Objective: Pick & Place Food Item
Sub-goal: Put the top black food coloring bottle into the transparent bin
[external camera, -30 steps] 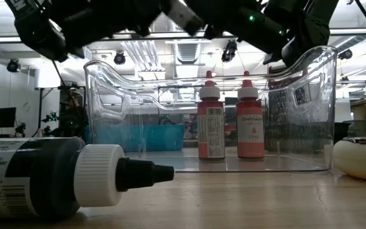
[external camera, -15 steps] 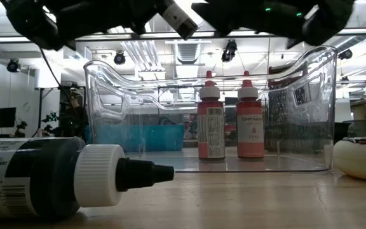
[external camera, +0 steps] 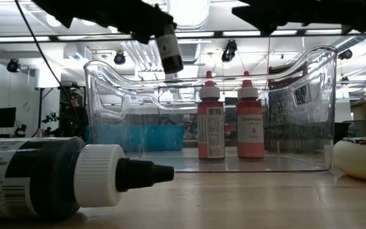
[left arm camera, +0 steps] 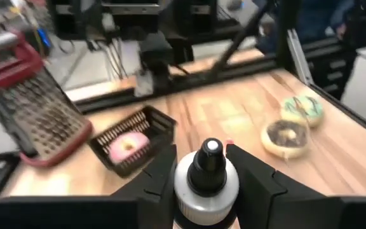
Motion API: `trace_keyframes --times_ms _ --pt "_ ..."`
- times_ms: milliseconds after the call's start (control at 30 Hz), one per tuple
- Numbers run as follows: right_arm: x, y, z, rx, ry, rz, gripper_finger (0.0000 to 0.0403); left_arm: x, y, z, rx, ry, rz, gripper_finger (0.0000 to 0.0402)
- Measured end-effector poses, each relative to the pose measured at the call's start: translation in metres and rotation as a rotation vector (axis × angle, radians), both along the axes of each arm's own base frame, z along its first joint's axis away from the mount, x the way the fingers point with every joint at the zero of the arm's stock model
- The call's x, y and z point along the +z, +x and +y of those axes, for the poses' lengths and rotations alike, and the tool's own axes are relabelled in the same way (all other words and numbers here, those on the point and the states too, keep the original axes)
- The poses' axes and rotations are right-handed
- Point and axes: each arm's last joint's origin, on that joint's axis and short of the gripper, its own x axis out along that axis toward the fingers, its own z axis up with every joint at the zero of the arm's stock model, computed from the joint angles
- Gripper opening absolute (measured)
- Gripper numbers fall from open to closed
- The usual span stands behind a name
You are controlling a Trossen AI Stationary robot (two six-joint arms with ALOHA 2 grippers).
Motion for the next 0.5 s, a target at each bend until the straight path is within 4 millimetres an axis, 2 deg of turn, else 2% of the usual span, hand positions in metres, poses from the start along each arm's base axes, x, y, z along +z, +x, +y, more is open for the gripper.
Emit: trace_keyframes --times_ms 233,367,500 --pt "-0.005 -0.007 0.007 -0.001 0.013 0.064 0.0276 -0.015 0.017 -0.020 -0.062 0.009 0.162 0.0112" --pt "-0.007 -0.007 0.009 -0.011 0.015 0.089 0.0276 -0.029 0.028 -0.025 -0.073 0.013 0.254 0.0112" --pt "-0.008 -0.007 0.010 -0.025 0.014 0.119 0.0276 -0.035 0.037 -0.030 -0.081 0.013 0.286 0.0112"
